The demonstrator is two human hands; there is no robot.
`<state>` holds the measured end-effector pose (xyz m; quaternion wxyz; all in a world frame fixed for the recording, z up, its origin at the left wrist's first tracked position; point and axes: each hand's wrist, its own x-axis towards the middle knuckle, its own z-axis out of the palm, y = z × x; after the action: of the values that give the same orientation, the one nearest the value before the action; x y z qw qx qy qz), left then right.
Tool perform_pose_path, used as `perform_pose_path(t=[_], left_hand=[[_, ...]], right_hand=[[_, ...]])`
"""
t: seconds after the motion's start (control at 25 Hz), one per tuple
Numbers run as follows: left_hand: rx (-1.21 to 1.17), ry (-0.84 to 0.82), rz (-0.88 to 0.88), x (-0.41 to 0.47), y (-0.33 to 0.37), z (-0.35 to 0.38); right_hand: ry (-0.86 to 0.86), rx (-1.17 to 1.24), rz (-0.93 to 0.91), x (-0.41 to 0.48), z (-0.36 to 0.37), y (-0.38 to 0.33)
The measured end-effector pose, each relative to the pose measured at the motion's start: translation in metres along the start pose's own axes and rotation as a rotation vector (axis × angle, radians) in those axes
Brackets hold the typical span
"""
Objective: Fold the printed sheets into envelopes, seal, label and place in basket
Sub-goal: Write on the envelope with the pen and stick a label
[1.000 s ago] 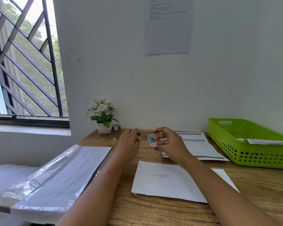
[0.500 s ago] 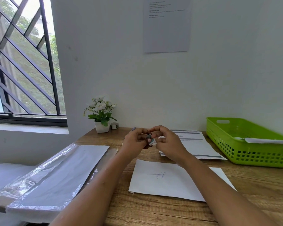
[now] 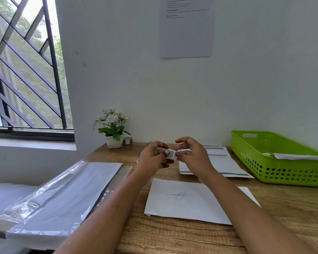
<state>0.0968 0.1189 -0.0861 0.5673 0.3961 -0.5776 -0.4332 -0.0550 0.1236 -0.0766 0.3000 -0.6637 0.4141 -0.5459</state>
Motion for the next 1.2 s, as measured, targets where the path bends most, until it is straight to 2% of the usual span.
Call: perform_pose_path(t=[0.2,0.48,0.76,1.08,1.2], left_hand=[[0.089,-0.026,0.001,-0.0002,0.001,0.0014],[0.14,-0.017,0.006,0.0002,0.0,0.0007],[0.266,0.014,0.141,-0.0005,-0.0022,-0.0021],[0.385,0.069,0.265,-0.0009,-0.0019,-0.004],[0.495,0.065,0.335,-0.0012,-0.0014,-0.0044]], right_hand=[[0.043,0.103,0.02,0.0034,-0.005,0.0],[0.013,0.117,0.02,0.0048,-0.0079,0.0005],[-0.135,0.047,0.039,0.0029,-0.0068,-0.0007],[-0.131,-0.01,0.048,0.0001,-0.0068,-0.0055],[-0.108,-0.054,-0.006,-0.0006,-0.0057,-0.0048]])
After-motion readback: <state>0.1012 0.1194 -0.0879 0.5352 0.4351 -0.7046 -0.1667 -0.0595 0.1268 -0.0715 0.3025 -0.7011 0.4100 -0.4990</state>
